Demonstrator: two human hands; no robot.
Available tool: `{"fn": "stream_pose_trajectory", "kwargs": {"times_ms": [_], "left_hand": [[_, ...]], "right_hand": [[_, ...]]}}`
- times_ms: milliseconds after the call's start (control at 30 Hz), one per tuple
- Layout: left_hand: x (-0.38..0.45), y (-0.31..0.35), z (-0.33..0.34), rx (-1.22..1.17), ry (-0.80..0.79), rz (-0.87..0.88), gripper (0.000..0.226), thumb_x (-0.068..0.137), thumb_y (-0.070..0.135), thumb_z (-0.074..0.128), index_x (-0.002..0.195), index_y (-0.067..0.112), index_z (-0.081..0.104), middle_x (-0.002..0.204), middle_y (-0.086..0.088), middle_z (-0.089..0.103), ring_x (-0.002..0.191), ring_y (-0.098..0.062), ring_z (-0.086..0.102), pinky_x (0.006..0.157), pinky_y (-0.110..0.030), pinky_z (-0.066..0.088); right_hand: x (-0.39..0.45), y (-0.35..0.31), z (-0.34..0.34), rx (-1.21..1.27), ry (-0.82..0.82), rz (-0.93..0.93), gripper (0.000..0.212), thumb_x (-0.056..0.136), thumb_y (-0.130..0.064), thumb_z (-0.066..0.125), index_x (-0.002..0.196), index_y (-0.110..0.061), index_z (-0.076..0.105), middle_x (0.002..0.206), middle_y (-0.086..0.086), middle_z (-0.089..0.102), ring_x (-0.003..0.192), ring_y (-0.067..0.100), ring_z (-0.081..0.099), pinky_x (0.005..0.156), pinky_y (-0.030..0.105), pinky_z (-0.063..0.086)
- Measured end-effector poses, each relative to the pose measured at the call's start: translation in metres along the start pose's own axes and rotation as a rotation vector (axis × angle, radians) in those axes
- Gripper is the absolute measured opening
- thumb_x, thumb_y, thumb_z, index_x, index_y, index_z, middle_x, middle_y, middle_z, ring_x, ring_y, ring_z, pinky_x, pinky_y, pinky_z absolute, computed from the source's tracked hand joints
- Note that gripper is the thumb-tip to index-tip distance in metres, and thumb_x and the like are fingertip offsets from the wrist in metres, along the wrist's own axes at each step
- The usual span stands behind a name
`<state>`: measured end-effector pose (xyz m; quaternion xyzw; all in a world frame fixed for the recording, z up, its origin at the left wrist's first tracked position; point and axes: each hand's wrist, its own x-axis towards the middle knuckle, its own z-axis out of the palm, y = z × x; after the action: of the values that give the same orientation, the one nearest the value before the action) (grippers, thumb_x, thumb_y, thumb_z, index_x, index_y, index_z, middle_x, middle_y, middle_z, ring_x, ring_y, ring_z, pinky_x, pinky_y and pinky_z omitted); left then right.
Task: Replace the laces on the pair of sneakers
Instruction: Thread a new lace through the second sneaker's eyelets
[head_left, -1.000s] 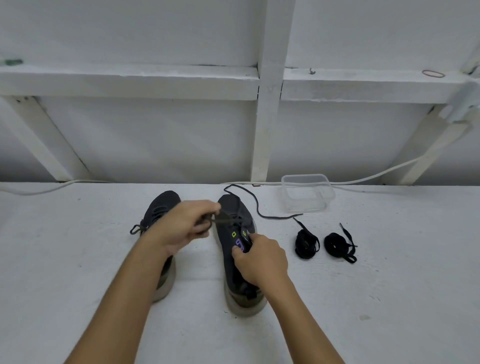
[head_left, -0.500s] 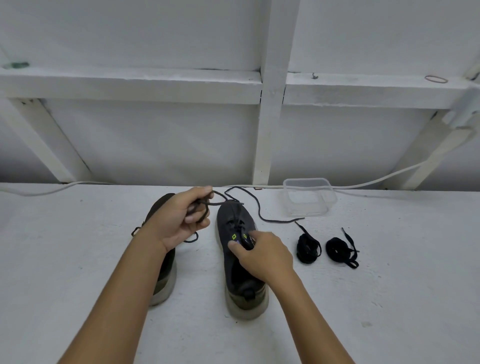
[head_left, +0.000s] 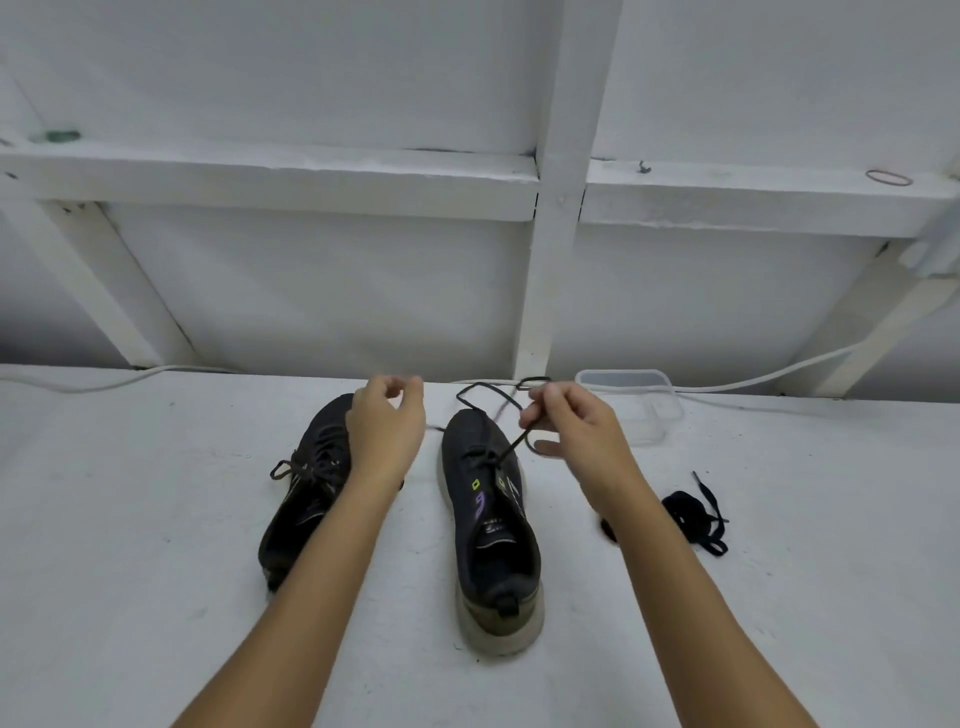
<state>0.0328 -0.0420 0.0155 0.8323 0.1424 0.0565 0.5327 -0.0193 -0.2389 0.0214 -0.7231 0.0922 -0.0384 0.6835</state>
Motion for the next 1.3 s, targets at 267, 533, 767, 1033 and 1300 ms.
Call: {"fn": "stream_pose_trajectory", "kwargs": {"times_ms": [267,533,767,1033,1300], "left_hand": [[-0.026,-0.024,0.037,0.440,-0.301,0.365,0.018,0.090,0.041,0.067,0.097,0.025,0.074,0.089,0.011,0.063,0.087,-0.012,0.060,0.076,-0.030,0.049],[-0.017,-0.012,0.050,0.454,-0.287,0.235,0.009,0.086,0.031,0.066,0.089,0.025,0.072,0.086,0.008,0.063,0.087,-0.019,0.062,0.074,-0.030,0.048],[-0.004,0.034,0.017,-0.207,-0.451,0.115,0.020,0.096,0.034,0.060,0.080,0.027,0.071,0.079,0.020,0.070,0.081,0.003,0.063,0.072,-0.025,0.040],[-0.009,0.041,-0.003,0.143,-0.587,0.429,0.024,0.103,0.046,0.047,0.110,0.055,0.068,0.105,0.024,0.072,0.105,0.003,0.063,0.092,-0.023,0.046],[0.006,0.027,-0.033,0.021,-0.400,0.361,0.009,0.095,0.035,0.066,0.093,0.029,0.072,0.078,0.000,0.059,0.066,-0.005,0.052,0.071,-0.029,0.042]], "right_hand": [[0.001,-0.002,-0.012,0.090,0.058,0.002,0.026,0.107,-0.029,0.048,0.101,-0.023,0.072,0.079,-0.006,0.070,0.087,0.013,0.072,0.080,0.036,0.056],[0.004,-0.003,-0.010,0.113,0.108,0.029,0.025,0.100,-0.026,0.062,0.081,-0.030,0.079,0.079,-0.005,0.073,0.066,0.008,0.067,0.055,0.017,0.049],[0.013,0.005,-0.001,-0.337,-0.037,0.051,0.015,0.094,-0.032,0.064,0.096,-0.033,0.079,0.075,-0.011,0.075,0.062,-0.001,0.064,0.065,0.021,0.051],[0.015,-0.018,0.018,-0.529,-0.284,-0.135,0.047,0.088,-0.056,0.055,0.070,-0.013,0.060,0.060,-0.007,0.050,0.058,0.007,0.045,0.060,0.032,0.043],[0.013,-0.030,-0.007,-0.121,-0.096,-0.039,0.026,0.099,-0.036,0.058,0.083,-0.026,0.076,0.091,-0.007,0.073,0.091,0.005,0.064,0.082,0.030,0.051]]}}
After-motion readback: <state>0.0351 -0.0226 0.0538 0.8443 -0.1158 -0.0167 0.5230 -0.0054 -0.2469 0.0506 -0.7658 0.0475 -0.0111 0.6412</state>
